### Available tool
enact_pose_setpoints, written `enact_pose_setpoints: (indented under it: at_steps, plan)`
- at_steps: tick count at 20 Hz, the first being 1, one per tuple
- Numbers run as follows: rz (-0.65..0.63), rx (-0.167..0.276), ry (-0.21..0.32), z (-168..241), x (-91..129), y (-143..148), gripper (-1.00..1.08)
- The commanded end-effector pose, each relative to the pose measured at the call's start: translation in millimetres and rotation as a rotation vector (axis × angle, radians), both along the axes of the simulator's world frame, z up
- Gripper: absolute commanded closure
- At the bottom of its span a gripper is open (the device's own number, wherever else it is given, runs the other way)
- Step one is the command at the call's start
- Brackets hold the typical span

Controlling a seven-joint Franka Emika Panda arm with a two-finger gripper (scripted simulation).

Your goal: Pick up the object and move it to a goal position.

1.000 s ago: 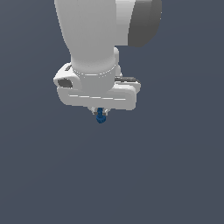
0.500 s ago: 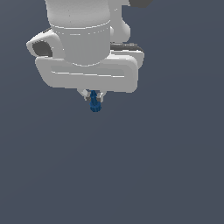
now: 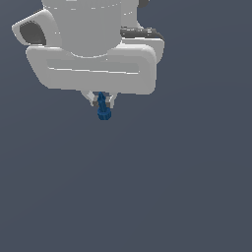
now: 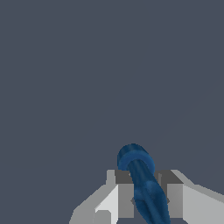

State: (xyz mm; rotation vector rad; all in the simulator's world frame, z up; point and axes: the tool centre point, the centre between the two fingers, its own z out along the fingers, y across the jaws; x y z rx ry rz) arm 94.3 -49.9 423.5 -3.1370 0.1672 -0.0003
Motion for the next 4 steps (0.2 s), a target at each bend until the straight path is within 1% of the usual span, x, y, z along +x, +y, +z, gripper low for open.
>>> enact_pose_setpoints:
  at_steps: [1, 4]
  plan:
    - [0.0, 0.0, 0.0, 2.6, 0.6, -0.3, 1.08]
    - [0.0, 0.0, 0.0, 3.5, 0.8, -0.4, 1.08]
